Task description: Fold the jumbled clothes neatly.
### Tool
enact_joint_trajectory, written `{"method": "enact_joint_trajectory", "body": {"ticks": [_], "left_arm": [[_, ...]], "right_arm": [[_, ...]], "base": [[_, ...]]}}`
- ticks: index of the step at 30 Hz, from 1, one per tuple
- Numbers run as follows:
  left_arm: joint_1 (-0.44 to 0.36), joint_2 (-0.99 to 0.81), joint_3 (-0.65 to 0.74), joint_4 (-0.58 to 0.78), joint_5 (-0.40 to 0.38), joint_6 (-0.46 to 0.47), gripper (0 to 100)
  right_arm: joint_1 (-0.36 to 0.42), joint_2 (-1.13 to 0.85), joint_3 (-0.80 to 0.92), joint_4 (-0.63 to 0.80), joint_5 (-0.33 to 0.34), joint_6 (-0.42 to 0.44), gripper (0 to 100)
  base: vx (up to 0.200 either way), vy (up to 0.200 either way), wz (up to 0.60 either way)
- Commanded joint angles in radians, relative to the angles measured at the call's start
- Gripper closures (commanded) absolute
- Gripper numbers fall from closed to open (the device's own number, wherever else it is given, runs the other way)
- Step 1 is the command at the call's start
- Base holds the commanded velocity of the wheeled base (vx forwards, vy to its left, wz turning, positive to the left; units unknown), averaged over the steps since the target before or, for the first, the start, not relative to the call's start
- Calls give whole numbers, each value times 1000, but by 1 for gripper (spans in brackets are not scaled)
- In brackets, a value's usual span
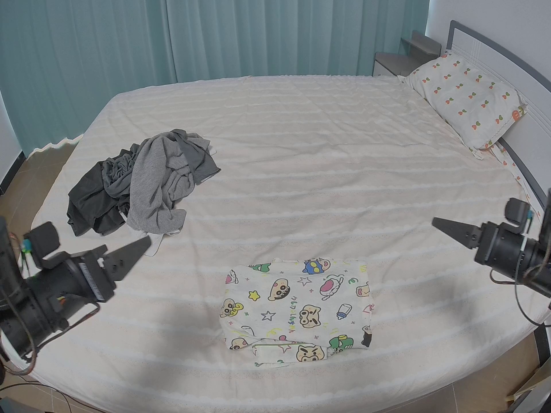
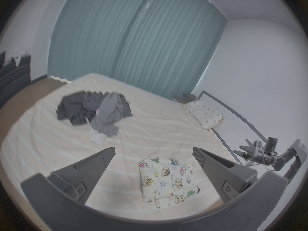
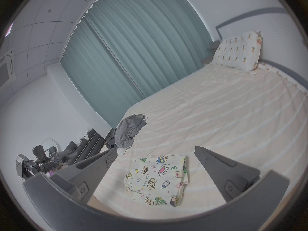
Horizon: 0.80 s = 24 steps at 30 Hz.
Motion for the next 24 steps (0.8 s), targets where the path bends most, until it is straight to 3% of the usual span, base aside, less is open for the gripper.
{"method": "enact_joint_trajectory", "body": {"ticks": [1, 5, 8, 12, 13, 14, 16, 21, 22, 24], "left_arm": [[284, -732, -57, 390, 185, 219, 0], [381, -879, -56, 551, 177, 238, 0], [393, -950, -49, 615, 171, 244, 0], [480, -1053, -33, 698, 168, 247, 0], [480, -1054, -33, 703, 168, 247, 0], [473, -1067, -29, 717, 170, 251, 0], [471, -1071, -14, 729, 168, 250, 0], [471, -1073, 125, 720, 136, 303, 0], [471, -1073, 171, 700, 49, 296, 0], [471, -1073, 239, 651, -51, 287, 0]], "right_arm": [[-75, -921, 64, 664, -67, -165, 0], [-77, -1099, 85, 796, -70, -206, 0], [-103, -1185, 133, 824, -96, -264, 0], [-120, -1185, 205, 773, -334, -318, 0], [-121, -1186, 207, 772, -342, -318, 0], [-186, -1195, 208, 783, -382, -326, 0], [-276, -1200, 207, 809, -359, -341, 0], [-275, -1200, 299, 809, -314, -393, 0], [-270, -1205, 384, 764, -244, -416, 0], [-259, -1209, 398, 687, -228, -413, 0]], "base": [[0, 0, 0], [0, 0, 0], [0, 0, 0], [0, 0, 0], [0, 0, 0], [0, 0, 0], [0, 0, 0], [0, 0, 0], [0, 0, 0], [0, 0, 0]]}}
